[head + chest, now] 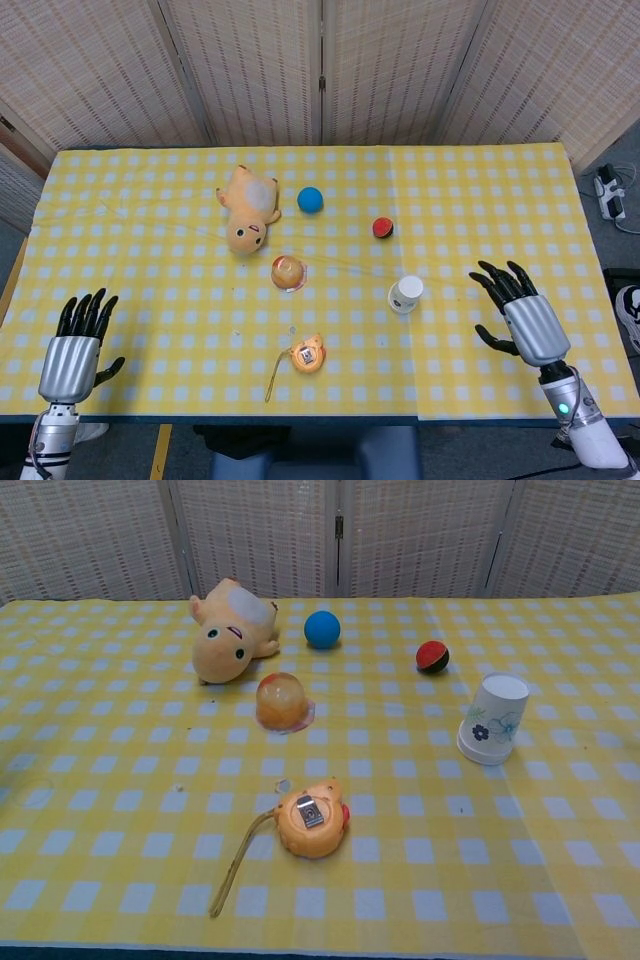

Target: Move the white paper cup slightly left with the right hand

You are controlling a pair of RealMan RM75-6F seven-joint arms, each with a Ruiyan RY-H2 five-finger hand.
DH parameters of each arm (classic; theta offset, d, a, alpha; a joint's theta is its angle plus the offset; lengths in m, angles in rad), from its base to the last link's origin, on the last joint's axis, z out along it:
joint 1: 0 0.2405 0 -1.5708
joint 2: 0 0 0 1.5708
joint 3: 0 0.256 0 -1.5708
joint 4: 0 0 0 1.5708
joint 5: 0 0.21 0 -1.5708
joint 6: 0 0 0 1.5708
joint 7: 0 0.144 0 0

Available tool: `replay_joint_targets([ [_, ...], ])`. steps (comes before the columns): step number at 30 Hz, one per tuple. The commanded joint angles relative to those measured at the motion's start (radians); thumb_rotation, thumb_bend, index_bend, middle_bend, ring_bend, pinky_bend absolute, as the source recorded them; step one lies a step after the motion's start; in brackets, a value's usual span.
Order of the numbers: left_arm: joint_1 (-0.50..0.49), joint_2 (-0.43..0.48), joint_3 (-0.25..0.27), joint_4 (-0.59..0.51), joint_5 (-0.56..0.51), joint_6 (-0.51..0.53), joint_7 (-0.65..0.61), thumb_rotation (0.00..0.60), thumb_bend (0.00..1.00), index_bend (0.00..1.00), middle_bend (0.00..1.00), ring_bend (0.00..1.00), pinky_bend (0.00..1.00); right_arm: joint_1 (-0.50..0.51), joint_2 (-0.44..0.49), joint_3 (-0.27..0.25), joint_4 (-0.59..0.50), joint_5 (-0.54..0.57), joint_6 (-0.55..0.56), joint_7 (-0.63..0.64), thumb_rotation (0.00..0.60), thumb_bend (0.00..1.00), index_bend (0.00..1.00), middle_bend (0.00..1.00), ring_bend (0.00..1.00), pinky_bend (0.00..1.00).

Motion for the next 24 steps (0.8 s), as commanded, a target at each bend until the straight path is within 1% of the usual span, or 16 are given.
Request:
replay_joint_targets([
  [1,0.002,0.002,0.001,-0.002,0.0,0.002,-0.001,0.6,0.21,0.07,0.02,0.02,0.0,0.062,-0.003,0.026,-0.042,0.033,-0.092,-0.069,0.6,0.32,0.19,0.12,0.15,0.04],
  [5,0.008,0.006,0.003,-0.004,-0.002,0.006,-0.007,0.6,0.21,0.07,0.02,0.02,0.0,0.128,-0.003,0.048,-0.086,0.096,-0.211,-0.13,0.6,0.32,0.19,0.12,0.15,0.05],
  [9,0.015,0.01,0.006,-0.002,-0.011,0.005,-0.016,0.6,0.21,0.07,0.02,0.02,0.0,0.193,-0.009,0.069,-0.101,0.169,-0.323,-0.167,0.6,0.32,0.2,0.12,0.15,0.05],
  [13,0.022,0.012,0.008,0.002,-0.021,0.002,-0.025,0.6,0.21,0.07,0.02,0.02,0.0,0.237,-0.02,0.083,-0.1,0.233,-0.397,-0.189,0.6,0.32,0.22,0.12,0.15,0.05],
  [16,0.025,0.013,0.009,0.004,-0.029,-0.003,-0.03,0.6,0.21,0.07,0.02,0.02,0.0,0.265,-0.025,0.087,-0.097,0.268,-0.44,-0.205,0.6,0.32,0.23,0.12,0.15,0.05],
  [24,0.024,0.016,0.009,0.0,-0.041,-0.02,-0.03,0.6,0.21,0.07,0.02,0.02,0.0,0.324,-0.037,0.098,-0.074,0.354,-0.504,-0.26,0.6,0.32,0.24,0.12,0.15,0.05],
])
